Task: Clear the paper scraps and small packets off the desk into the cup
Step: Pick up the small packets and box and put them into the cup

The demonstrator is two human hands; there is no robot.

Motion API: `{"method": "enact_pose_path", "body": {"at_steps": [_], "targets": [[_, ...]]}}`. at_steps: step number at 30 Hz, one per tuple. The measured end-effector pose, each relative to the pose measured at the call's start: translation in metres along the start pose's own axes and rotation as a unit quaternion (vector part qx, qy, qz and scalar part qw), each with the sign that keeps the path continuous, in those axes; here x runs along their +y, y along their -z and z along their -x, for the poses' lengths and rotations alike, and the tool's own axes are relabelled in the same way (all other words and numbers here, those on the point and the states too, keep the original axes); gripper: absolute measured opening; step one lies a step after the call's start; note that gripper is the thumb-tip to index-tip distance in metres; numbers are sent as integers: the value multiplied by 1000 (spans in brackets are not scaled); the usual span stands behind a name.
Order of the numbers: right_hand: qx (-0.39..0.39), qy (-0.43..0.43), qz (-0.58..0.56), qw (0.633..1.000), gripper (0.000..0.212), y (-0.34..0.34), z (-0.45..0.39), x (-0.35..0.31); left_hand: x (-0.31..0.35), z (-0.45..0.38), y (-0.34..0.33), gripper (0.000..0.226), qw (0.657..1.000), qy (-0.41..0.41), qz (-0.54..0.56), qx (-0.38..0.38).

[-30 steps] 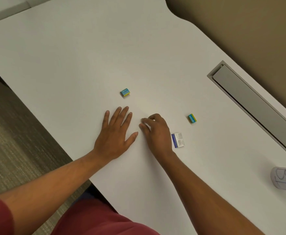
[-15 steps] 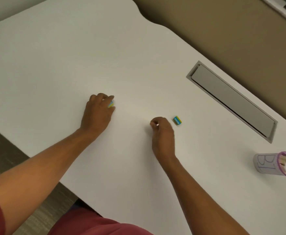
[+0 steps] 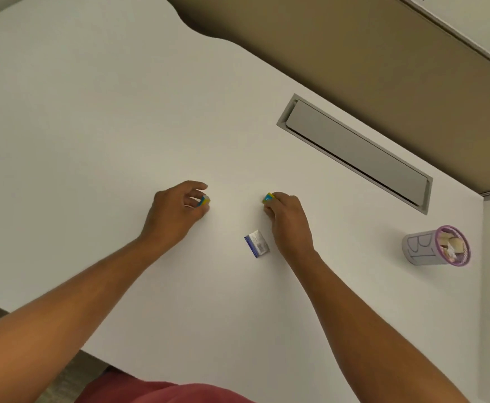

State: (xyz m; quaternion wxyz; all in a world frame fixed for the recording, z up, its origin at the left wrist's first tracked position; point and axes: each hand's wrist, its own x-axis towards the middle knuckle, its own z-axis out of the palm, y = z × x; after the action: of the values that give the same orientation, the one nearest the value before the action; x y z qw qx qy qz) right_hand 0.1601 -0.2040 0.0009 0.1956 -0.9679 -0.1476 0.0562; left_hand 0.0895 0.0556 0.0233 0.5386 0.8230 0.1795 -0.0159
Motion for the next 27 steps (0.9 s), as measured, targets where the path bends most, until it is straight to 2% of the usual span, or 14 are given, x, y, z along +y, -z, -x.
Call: {"method": "enact_pose_path", "body": {"at_steps": [3, 4, 5, 7, 9, 12, 14, 16, 18, 22, 24, 27], "targets": [[8, 58, 61, 996, 20, 5, 9, 6, 14, 1, -16, 29, 999, 18, 35, -34], [29, 65, 45, 996, 16, 8, 13, 7, 19, 2, -23, 29, 998, 21, 43, -43], [53, 48, -2, 997, 13, 10, 19, 6, 24, 3, -30, 28, 997, 24, 52, -50], [93, -75, -182, 976, 9, 19, 30, 3, 38, 7, -44, 26, 995, 30, 70, -66], [98, -211, -368, 900, 7, 32, 41, 6, 53, 12, -59, 25, 992, 36, 88, -85], [74, -290, -564, 770, 18, 56, 68, 25, 78, 19, -86, 26, 984, 38, 115, -128], [85, -304, -612, 725, 20, 77, 90, 44, 96, 25, -109, 26, 979, 31, 119, -163], [126, -309, -628, 703, 13, 99, 107, 68, 113, 31, -136, 27, 973, 23, 120, -193], [193, -314, -582, 724, 8, 124, 119, 94, 131, 37, -166, 30, 968, 11, 126, -219], [310, -290, -316, 849, 12, 166, 143, 155, 173, 47, -235, 27, 950, -42, 112, -287], [329, -298, -196, 874, 12, 179, 148, 186, 195, 48, -271, 23, 945, -76, 90, -304], [299, -299, -102, 900, 11, 193, 144, 225, 228, 45, -322, 21, 943, -137, 50, -300]]}}
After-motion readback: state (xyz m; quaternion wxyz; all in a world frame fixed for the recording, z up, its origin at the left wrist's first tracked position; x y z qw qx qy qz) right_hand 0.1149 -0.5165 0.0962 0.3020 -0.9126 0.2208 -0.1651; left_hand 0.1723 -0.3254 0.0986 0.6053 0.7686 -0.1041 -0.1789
